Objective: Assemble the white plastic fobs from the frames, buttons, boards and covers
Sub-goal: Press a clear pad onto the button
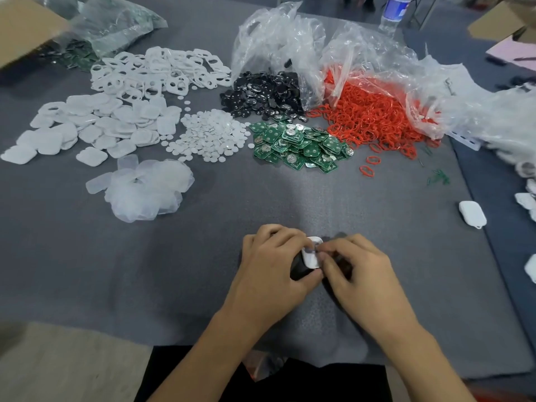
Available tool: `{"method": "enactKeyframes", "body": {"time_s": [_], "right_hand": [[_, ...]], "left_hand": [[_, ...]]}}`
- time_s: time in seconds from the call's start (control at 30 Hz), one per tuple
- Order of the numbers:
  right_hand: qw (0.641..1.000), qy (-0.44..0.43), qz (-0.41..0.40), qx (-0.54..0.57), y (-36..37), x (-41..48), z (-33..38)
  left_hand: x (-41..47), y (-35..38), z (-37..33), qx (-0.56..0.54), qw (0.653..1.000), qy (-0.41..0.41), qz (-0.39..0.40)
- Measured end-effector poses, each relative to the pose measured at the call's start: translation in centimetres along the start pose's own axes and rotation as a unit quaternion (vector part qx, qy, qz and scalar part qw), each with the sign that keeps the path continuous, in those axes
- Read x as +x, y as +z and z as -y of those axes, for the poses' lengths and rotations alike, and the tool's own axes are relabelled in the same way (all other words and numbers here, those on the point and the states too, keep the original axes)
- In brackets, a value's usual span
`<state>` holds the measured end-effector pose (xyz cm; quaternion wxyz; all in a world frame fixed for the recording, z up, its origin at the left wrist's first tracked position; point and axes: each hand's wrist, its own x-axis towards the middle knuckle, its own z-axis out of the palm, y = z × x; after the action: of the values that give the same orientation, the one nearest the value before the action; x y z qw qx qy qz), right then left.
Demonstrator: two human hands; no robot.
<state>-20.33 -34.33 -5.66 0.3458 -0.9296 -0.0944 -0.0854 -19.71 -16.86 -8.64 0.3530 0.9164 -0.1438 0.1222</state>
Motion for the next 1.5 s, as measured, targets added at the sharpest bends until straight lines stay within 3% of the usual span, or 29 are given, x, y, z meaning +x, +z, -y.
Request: {"method": "enactKeyframes", "body": {"time_s": [0.53,0.67,1.03,1.13,1.37,1.5], "right_hand": [[0.995,-0.055,0.077,-0.016,-1.5,0.7,-0.6],[0.996,0.035,0.035,0.076,-1.0,1.3,0.0],[0.980,0.172,0.043,0.087,0.0,2.8,-0.1],[0.989,0.133,0.029,0.053,0.2,2.4,0.2],[0.998,-0.053,0.014,-0.005,-0.4,0.5,-0.5],[0.998,-0.058,0.019,-0.004,-0.5,0.2,-0.7]], "left_hand": [[-0.1,-0.3,-0.1,0.014,0.999,0.034,0.011],[0.0,-0.3,0.0,0.027,0.998,0.045,0.019],[0.2,0.0,0.2,0.021,0.998,0.047,0.024],[0.3,0.0,0.2,0.021,0.998,0.048,0.030],[0.3,-0.4,0.3,-0.025,0.998,-0.005,0.058],[0.4,-0.6,0.3,-0.060,0.996,-0.028,0.060]]}}
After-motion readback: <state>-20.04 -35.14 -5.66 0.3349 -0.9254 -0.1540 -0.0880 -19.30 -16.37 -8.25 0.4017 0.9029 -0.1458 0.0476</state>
